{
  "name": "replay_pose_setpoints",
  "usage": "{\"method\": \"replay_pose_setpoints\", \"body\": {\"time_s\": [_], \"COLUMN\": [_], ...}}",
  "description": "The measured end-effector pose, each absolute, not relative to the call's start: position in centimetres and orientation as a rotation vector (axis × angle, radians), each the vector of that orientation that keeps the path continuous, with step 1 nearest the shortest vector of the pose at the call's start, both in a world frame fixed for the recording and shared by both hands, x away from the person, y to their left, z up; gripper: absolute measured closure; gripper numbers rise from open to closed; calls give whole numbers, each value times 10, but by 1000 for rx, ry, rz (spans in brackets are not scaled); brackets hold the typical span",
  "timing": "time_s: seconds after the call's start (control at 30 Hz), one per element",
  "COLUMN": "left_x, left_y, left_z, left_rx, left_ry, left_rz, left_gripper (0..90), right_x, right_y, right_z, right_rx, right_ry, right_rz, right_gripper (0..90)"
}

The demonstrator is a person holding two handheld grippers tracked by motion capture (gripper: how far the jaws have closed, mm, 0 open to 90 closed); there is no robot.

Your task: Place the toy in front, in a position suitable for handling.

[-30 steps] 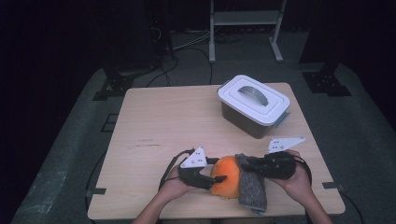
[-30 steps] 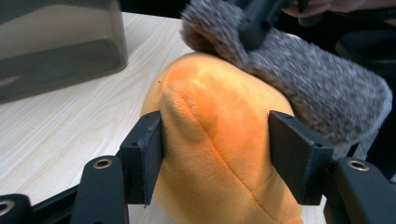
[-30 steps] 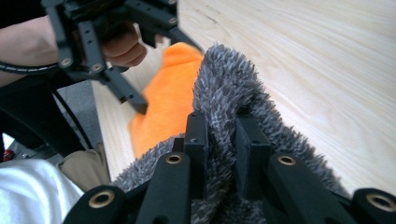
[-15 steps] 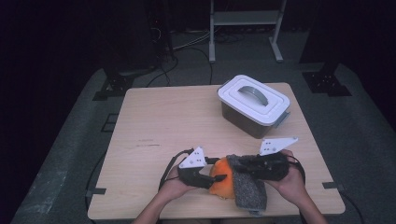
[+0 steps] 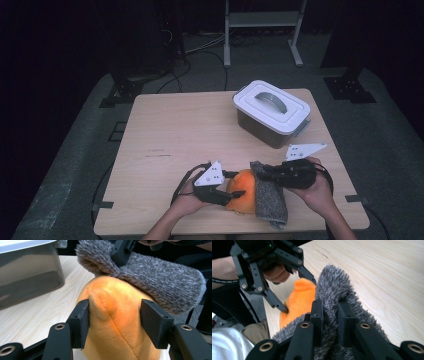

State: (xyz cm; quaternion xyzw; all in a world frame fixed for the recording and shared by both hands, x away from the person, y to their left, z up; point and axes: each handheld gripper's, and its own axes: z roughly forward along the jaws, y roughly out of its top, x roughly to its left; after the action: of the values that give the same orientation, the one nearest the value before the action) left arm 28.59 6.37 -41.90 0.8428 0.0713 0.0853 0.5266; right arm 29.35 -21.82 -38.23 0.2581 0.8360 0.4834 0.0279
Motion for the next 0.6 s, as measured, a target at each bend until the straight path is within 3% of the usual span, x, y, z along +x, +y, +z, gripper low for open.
{"method": "replay_pose_setpoints", "body": {"time_s": [0.33,0.6], "left_x": [278,281], "left_y": [57,60], "left_z": [-417,-418], "left_rx": [2038,2036], "left_ry": [102,117], "left_rz": [232,225], "left_gripper": [411,421], "right_x": [286,294], "right_y": [-188,-206], "right_z": [-372,-383], "right_rx": [661,763], "right_ry": [2608,2600], "right_rz": [1482,1518], "right_gripper": [761,772]}}
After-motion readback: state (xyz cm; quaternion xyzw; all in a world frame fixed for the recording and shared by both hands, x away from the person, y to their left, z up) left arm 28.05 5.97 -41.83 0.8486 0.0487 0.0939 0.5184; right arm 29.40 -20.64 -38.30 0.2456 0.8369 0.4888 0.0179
